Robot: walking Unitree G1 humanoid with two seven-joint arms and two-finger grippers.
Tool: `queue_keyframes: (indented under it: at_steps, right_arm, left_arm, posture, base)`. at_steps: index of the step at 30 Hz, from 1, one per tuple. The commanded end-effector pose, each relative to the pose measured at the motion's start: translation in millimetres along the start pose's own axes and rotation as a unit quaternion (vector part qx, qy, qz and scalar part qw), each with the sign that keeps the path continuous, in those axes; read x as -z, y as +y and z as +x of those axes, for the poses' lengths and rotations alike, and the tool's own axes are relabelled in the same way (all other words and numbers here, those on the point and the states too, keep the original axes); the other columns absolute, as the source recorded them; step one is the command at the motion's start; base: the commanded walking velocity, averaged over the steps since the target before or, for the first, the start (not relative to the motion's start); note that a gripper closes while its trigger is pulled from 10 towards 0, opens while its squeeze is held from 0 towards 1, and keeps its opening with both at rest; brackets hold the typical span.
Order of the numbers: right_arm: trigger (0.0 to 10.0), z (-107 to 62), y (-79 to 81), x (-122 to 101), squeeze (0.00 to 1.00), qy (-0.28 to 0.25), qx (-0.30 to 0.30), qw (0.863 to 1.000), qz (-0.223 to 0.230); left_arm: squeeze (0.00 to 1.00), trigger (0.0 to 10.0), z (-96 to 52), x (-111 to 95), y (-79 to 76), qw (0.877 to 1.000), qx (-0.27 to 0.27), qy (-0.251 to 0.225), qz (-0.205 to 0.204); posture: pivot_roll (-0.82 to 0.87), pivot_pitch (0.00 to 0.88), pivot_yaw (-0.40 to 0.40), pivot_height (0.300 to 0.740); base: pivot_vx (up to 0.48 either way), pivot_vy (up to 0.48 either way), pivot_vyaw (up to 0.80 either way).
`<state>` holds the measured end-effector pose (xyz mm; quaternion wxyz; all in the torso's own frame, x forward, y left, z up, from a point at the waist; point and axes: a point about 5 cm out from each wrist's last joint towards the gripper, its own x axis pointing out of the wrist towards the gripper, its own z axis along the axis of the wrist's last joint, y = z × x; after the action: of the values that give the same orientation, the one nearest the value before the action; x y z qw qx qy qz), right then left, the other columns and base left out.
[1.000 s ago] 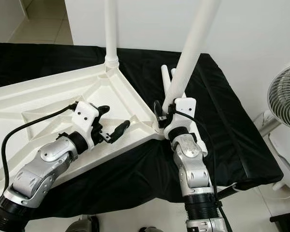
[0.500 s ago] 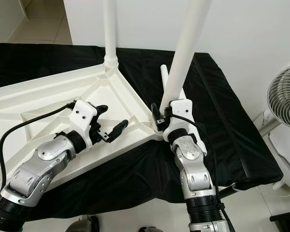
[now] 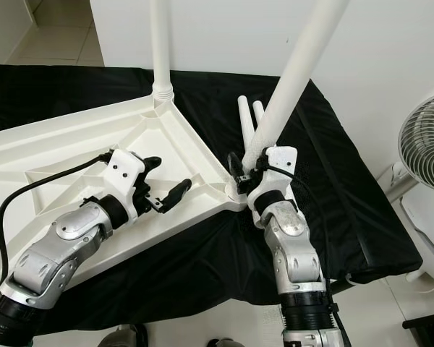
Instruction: Building children table
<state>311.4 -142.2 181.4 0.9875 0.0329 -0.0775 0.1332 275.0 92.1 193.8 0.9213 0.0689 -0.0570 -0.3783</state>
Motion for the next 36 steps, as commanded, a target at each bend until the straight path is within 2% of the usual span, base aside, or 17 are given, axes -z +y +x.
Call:
queue_keyframes:
  at_steps: [1,10,17,23,34,36]
  right_arm:
    - [10.0,-5.2,-5.1,22,0.00,0.052,0.016,0.998,0.012]
    - [10.0,-12.9,-1.3,28,0.00,0.057,0.027,0.998,0.011]
    - [10.0,-3.4,-3.8,25,0.00,0.080,0.030,0.996,0.018]
    - [10.0,15.0,-5.8,18,0.00,0.091,0.008,0.996,-0.023]
    - [10.0,19.1,1.7,18,0.00,0.102,-0.020,0.994,-0.021]
    - [10.0,16.9,7.4,21,0.00,0.102,-0.044,0.992,-0.058]
  left_arm:
    - [0.00,10.0,-0.2,-3,-6.7,0.998,0.060,-0.001,0.003]
    - [0.00,10.0,-1.7,-4,-6.5,0.998,0.057,0.000,0.003]
    - [0.00,10.0,-2.6,-5,-5.3,0.998,0.055,0.000,0.002]
    - [0.00,10.0,-3.4,-5,-4.7,0.999,0.054,0.000,0.003]
    - [0.00,10.0,-5.2,-6,-4.1,0.999,0.048,-0.001,0.001]
    - [0.00,10.0,-5.5,-6,-3.8,0.999,0.046,-0.001,0.000]
  posture:
    - [0.08,0.156,-0.055,0.740]
    - [0.08,0.163,-0.057,0.740]
    - [0.08,0.168,-0.049,0.740]
    - [0.08,0.167,-0.053,0.740]
    - [0.09,0.163,-0.065,0.740]
    - [0.09,0.162,-0.069,0.740]
  base:
    - [0.000,0.000,0.00]
    - [0.000,0.000,0.00]
    - [0.000,0.000,0.00]
    - [0.000,0.000,0.00]
    - [0.000,0.000,0.00]
    - [0.000,0.000,0.00]
